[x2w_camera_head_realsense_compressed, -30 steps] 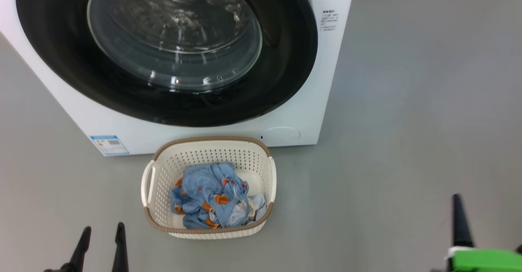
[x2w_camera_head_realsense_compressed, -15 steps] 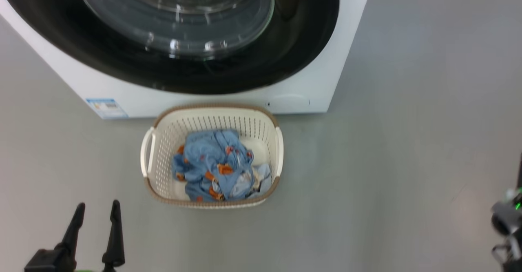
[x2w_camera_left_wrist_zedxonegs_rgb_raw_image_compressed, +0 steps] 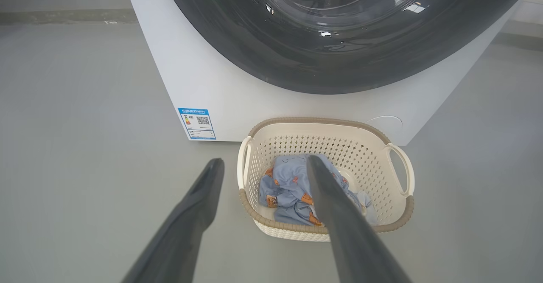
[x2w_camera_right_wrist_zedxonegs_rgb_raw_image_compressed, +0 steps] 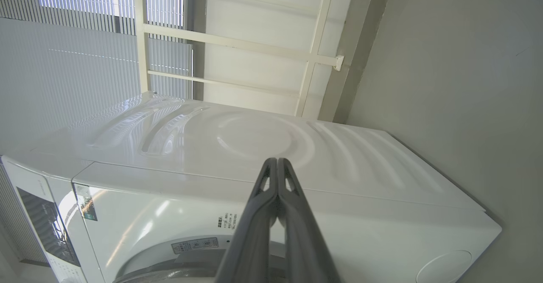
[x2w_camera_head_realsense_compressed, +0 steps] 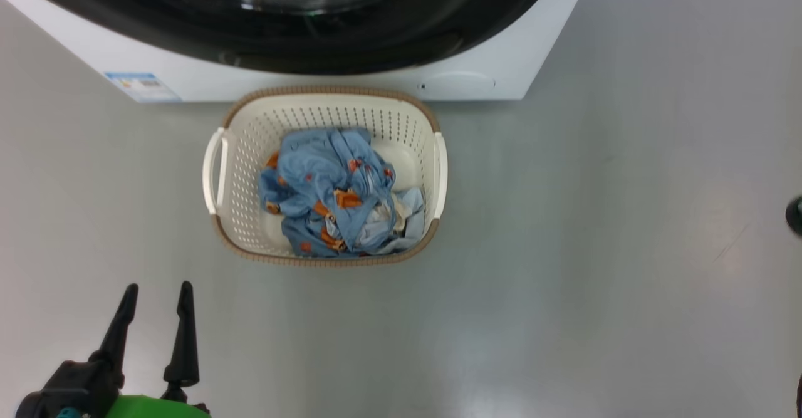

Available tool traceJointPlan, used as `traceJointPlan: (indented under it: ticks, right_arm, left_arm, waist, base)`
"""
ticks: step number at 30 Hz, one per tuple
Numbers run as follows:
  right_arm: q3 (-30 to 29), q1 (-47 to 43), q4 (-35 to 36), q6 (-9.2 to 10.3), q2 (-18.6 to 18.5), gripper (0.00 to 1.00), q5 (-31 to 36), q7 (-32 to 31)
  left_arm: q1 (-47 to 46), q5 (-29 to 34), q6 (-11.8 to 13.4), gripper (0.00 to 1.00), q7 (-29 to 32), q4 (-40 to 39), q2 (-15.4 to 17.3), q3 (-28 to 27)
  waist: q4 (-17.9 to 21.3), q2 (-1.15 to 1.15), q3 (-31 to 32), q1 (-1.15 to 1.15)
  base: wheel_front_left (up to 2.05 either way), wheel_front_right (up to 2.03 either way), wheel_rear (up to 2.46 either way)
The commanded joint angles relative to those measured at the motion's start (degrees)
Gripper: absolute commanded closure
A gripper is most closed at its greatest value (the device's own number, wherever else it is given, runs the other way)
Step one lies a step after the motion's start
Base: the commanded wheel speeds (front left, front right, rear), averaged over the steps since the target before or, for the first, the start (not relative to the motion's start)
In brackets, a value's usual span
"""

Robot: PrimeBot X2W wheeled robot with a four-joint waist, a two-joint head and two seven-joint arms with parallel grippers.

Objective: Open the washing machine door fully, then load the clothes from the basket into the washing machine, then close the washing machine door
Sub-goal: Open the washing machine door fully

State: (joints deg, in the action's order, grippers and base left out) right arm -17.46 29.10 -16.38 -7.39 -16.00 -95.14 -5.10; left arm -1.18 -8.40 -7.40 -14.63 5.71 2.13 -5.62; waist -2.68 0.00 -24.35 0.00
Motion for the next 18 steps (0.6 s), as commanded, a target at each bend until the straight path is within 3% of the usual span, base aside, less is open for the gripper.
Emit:
traceJointPlan:
  ticks: [1, 18]
  right_arm:
    - [0.62, 1.82, 1.0, -0.1, -1.27, 1.0, 0.93, -0.89]
    - [4.7, 17.37, -1.15, -0.1, -3.56, 1.0, 5.31, -6.68]
  left_arm:
    - [-0.47, -0.46, -0.08, 0.0, -0.37, -1.57, 0.75, -1.47]
    - [0.04, -2.23, -0.08, 0.0, -0.37, -1.65, 0.75, 0.09]
  waist:
    - [-0.38, 0.0, -2.43, 0.0]
    - [-5.35, 0.0, -5.63, 0.0]
  base:
    - [0.0, 0.0, 0.0]
    - [0.0, 0.0, 0.0]
